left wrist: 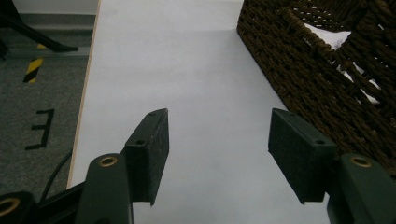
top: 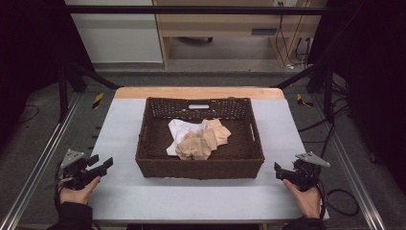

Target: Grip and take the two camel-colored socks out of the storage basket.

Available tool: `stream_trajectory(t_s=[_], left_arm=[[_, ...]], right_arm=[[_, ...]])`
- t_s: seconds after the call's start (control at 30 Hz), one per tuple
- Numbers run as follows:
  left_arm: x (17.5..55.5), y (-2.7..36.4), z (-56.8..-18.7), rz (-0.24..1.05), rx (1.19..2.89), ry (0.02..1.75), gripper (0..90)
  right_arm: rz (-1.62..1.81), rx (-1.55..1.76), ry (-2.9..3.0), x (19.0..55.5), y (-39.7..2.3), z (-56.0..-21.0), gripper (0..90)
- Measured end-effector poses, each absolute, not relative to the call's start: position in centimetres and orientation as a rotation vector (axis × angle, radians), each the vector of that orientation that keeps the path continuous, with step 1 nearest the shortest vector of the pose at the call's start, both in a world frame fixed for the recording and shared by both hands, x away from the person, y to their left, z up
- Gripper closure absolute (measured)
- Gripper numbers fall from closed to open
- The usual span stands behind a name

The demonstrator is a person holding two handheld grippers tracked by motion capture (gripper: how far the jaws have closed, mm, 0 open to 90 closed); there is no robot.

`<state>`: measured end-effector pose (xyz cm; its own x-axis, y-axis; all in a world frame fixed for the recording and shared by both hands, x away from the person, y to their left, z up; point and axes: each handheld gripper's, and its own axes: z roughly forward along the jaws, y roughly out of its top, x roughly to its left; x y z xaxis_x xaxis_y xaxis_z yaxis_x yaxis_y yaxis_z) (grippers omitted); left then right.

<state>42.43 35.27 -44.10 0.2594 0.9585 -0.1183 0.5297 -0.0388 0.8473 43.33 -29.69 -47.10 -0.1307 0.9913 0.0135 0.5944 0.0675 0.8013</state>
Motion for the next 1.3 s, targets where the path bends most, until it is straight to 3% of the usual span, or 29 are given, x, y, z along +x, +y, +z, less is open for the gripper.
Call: stream_trajectory(t_s=[0.23,0.47,0.97,1.3], left_arm=[[42.2,34.9,-43.4,0.695,1.677,1.356,39.5],[41.9,34.4,-41.9,0.688,1.637,1.309,46.3],[43.1,32.5,-38.1,0.720,1.592,1.234,45.5],[44.1,29.1,-34.1,0.732,1.623,1.128,44.6]], right_arm=[[0.948,1.541,1.764,43.1,-29.5,-46.7,4.0],[0.945,1.527,1.768,43.0,-29.2,-46.6,4.3],[0.945,1.520,1.749,42.7,-29.2,-46.3,3.7],[0.940,1.508,1.743,42.7,-29.0,-46.1,4.0]])
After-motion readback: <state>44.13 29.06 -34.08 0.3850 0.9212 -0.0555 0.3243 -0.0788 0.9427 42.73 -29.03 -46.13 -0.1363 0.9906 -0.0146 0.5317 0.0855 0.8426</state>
